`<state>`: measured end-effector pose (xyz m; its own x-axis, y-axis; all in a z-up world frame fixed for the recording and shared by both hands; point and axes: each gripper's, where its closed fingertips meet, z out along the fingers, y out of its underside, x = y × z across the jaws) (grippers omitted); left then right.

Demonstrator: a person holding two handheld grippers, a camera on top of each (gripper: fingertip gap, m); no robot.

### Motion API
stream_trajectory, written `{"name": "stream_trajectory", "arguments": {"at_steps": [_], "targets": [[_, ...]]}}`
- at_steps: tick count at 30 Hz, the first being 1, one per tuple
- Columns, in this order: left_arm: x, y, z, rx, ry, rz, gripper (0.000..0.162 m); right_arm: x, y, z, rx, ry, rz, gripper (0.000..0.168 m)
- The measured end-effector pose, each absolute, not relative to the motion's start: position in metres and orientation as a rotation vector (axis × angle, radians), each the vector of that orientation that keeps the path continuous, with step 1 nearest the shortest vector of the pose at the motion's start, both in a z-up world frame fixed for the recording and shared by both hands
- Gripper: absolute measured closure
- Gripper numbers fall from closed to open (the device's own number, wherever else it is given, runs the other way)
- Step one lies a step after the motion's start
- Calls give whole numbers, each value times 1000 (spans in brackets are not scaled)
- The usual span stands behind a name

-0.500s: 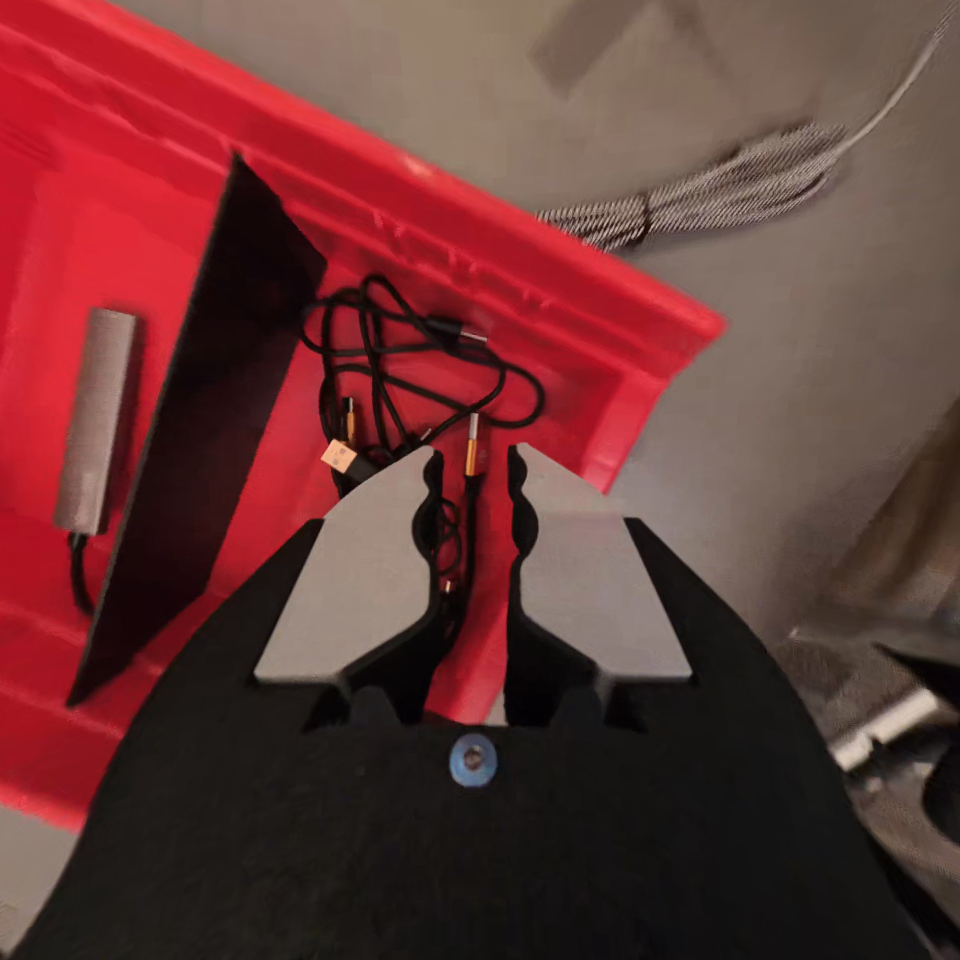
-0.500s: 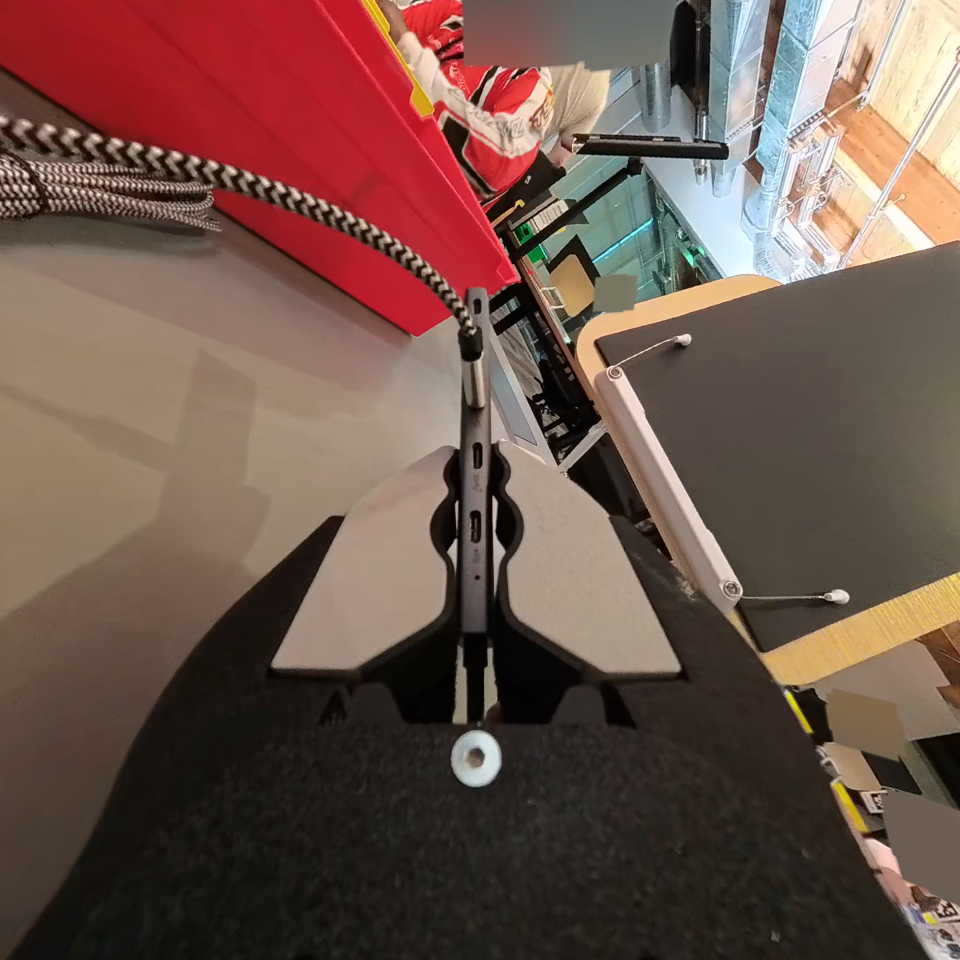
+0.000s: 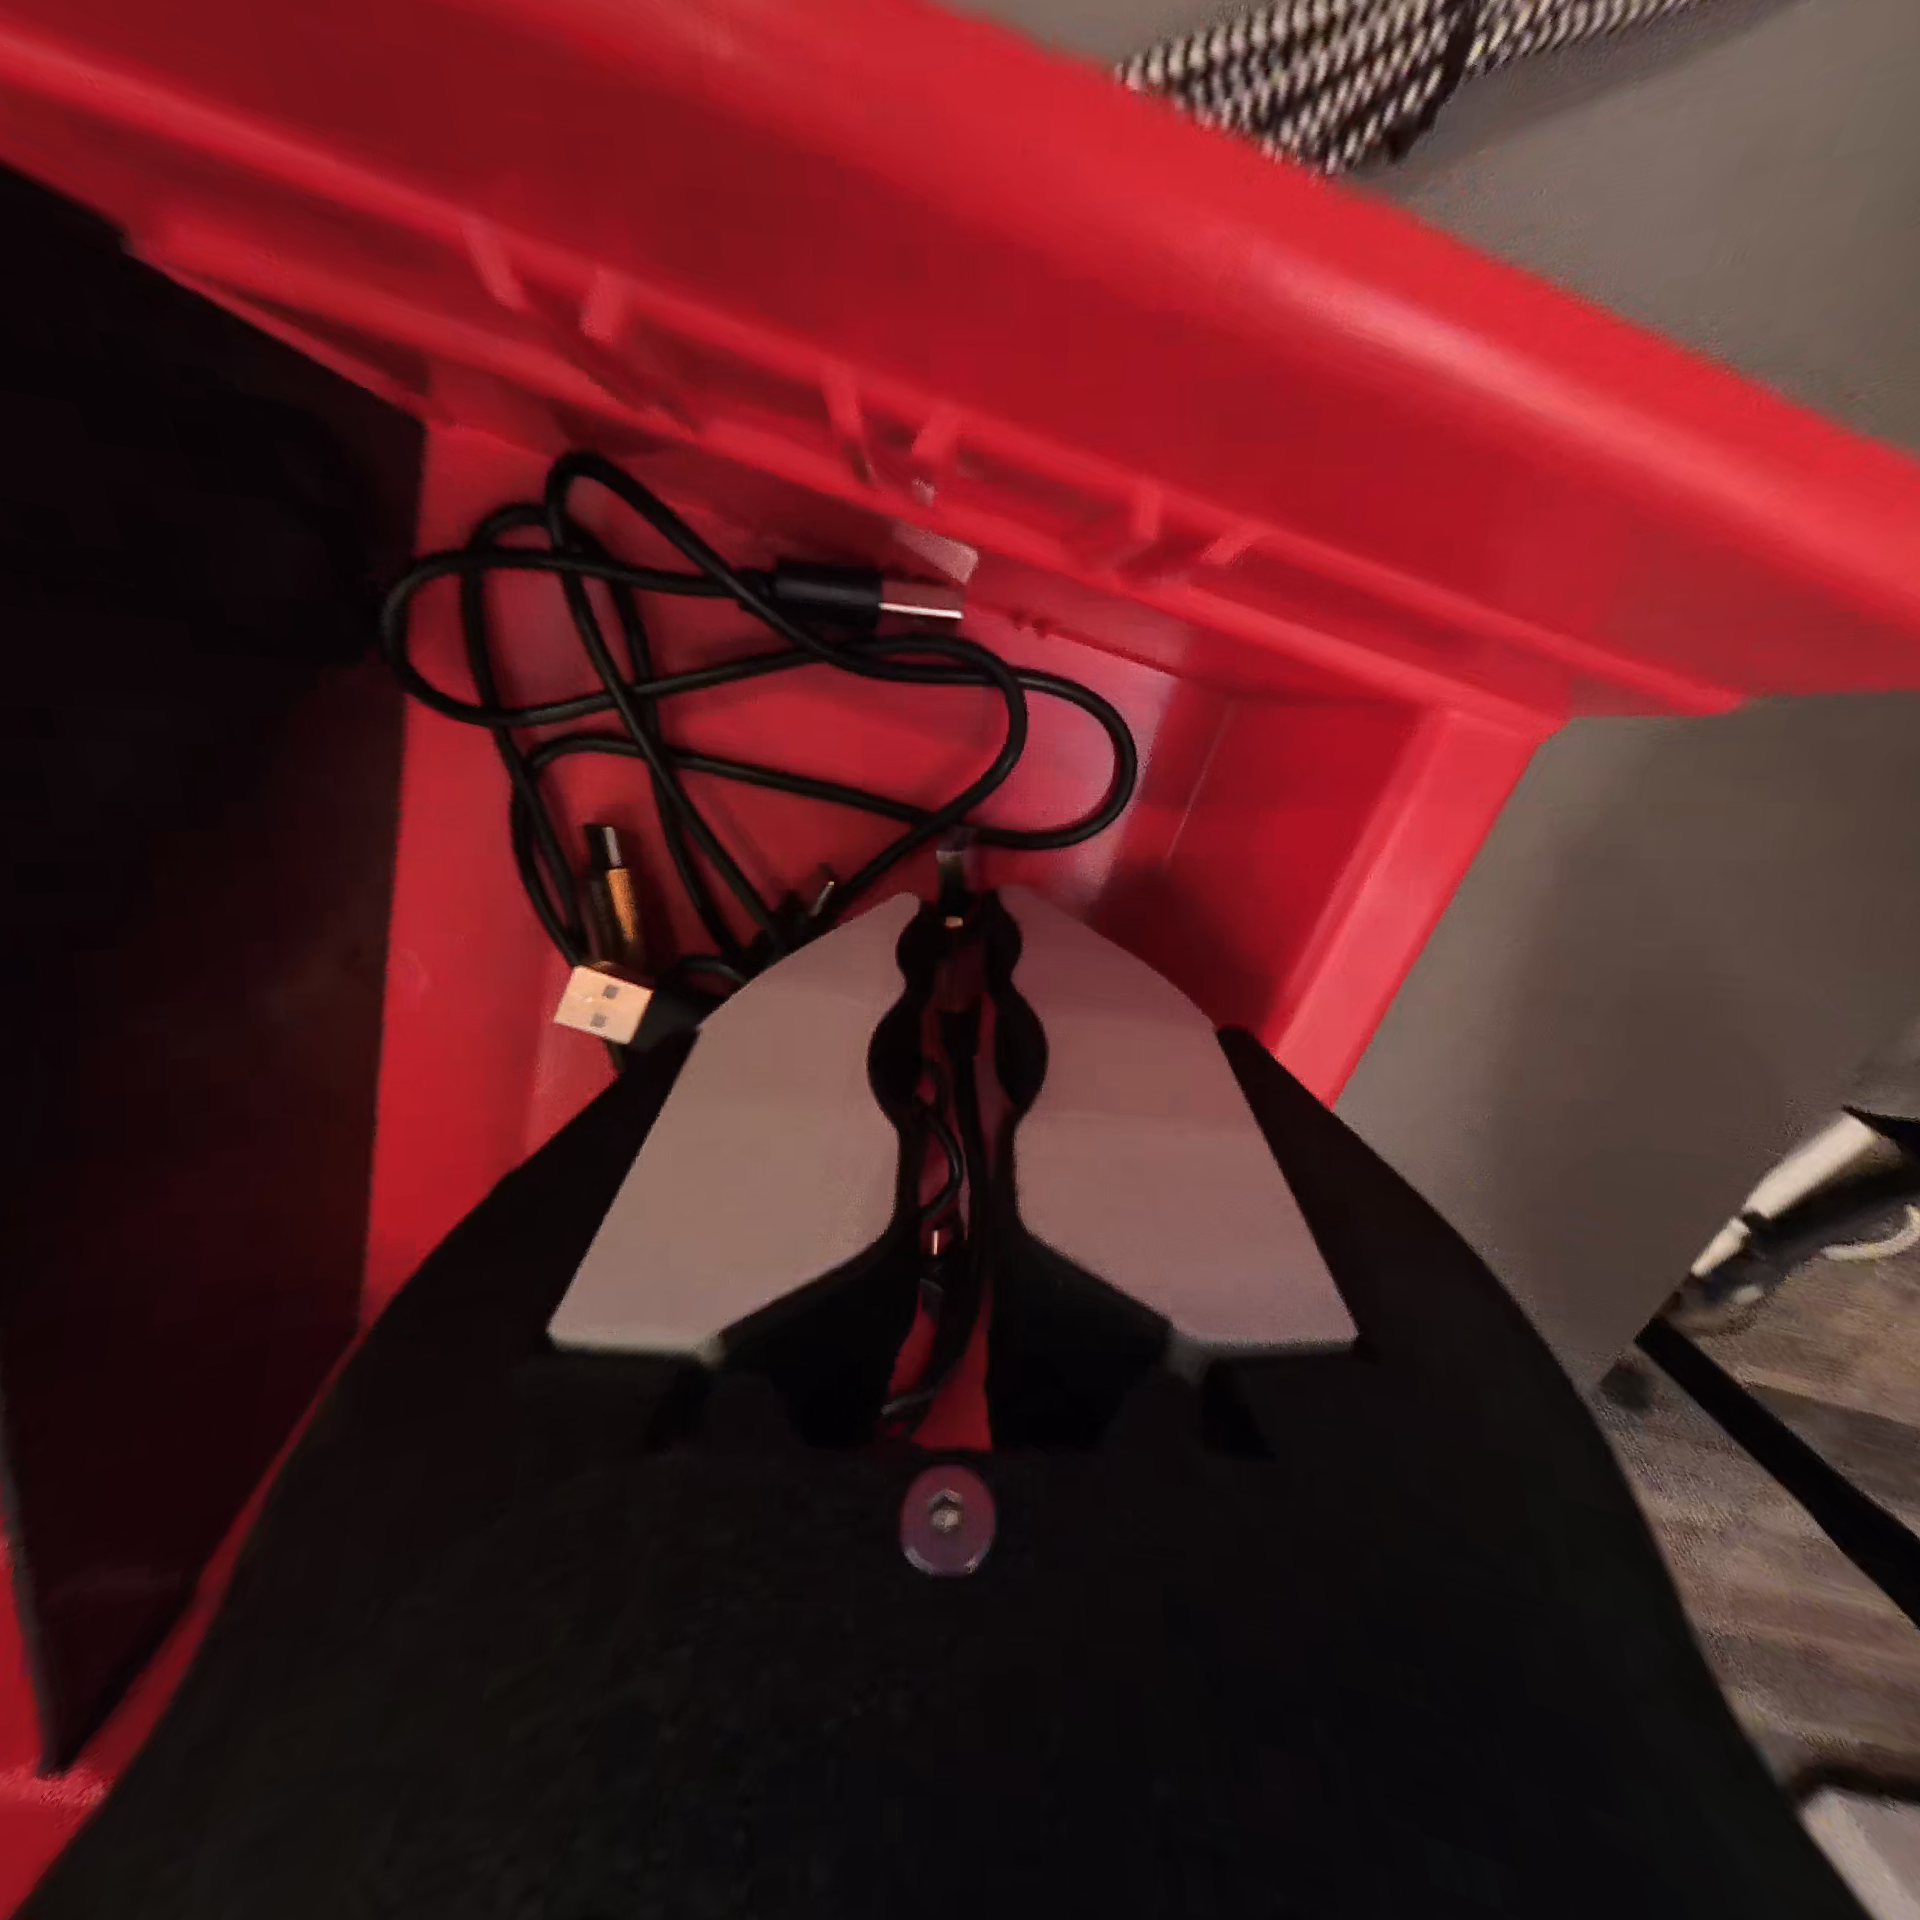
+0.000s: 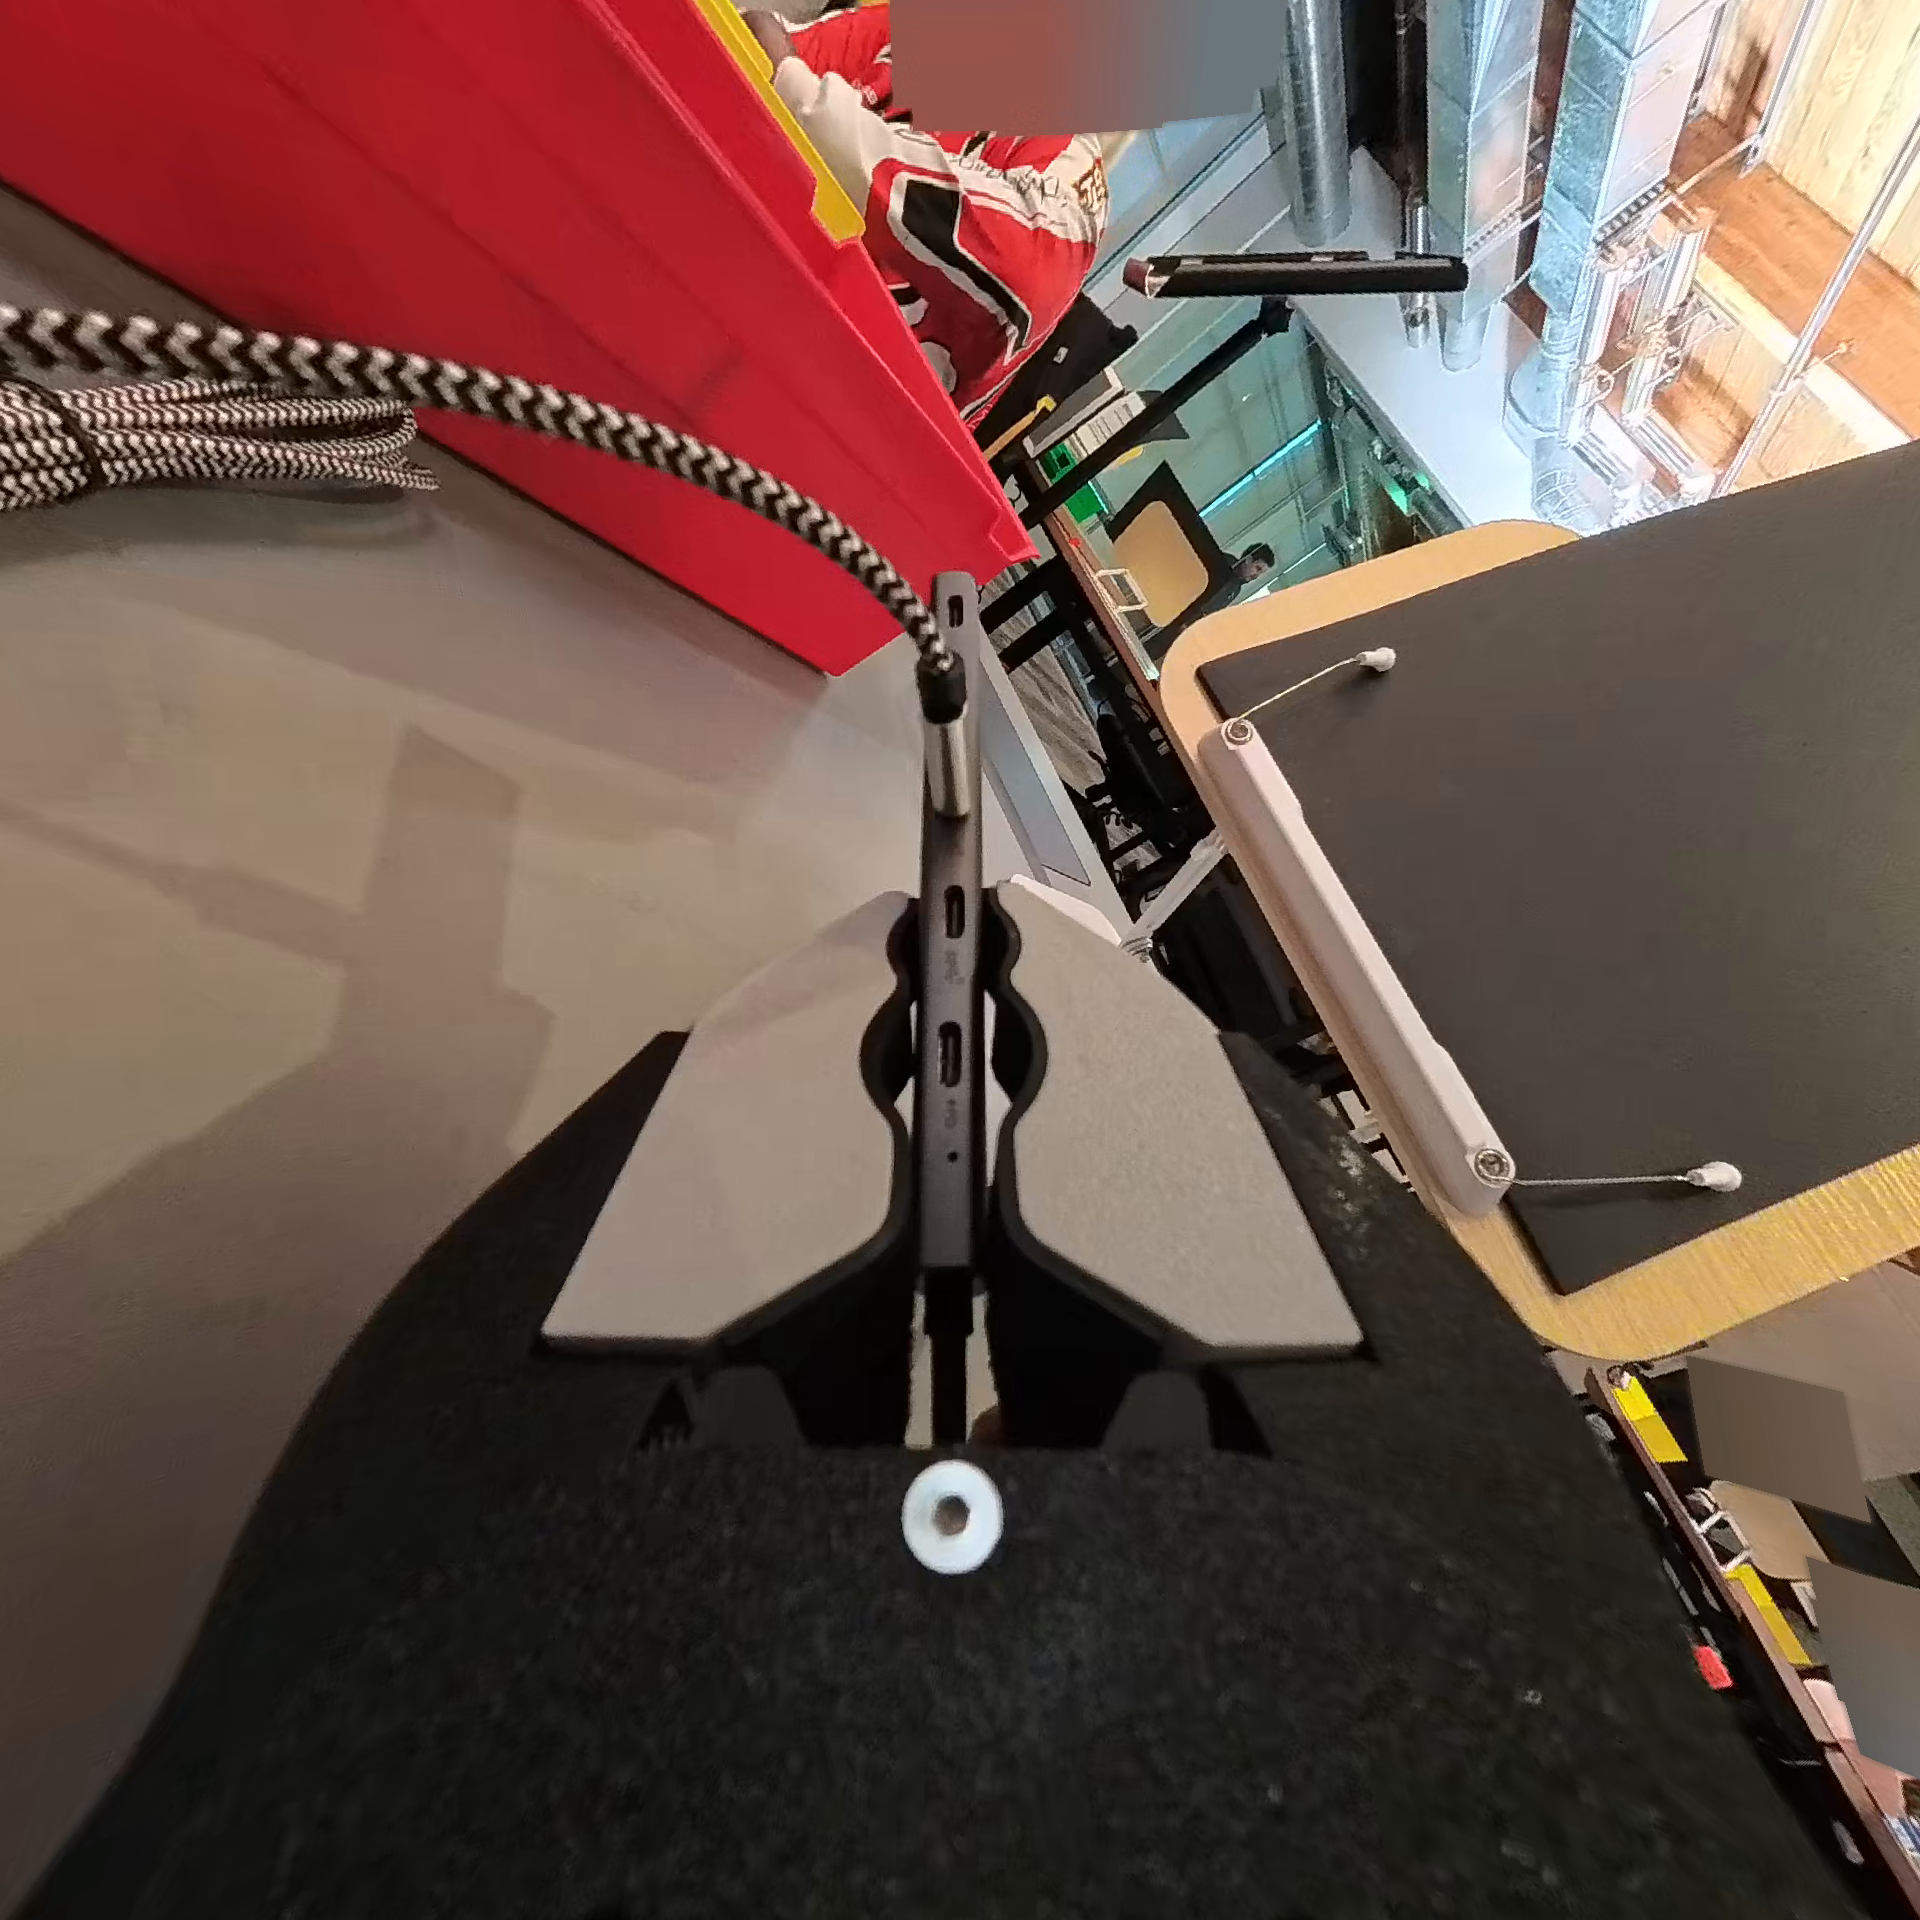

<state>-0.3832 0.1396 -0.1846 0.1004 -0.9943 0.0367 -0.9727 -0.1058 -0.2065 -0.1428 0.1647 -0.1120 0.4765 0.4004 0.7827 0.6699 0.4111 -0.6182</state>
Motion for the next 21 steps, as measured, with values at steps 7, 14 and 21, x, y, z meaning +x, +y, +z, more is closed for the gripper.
{"name": "stream_trajectory", "arguments": {"at_steps": [7, 14, 21], "targets": [[-369, 141, -62, -1978, 1603, -715, 155, -143, 164, -111, -1194, -1125, -228, 159], [-394, 165, 118, -1662, 1138, -816, 155, -144, 162, -109, -1169, -1130, -257, 159], [-404, 143, 211, -1528, 1087, -727, 155, -141, 164, -109, -1168, -1128, -290, 159]]}}
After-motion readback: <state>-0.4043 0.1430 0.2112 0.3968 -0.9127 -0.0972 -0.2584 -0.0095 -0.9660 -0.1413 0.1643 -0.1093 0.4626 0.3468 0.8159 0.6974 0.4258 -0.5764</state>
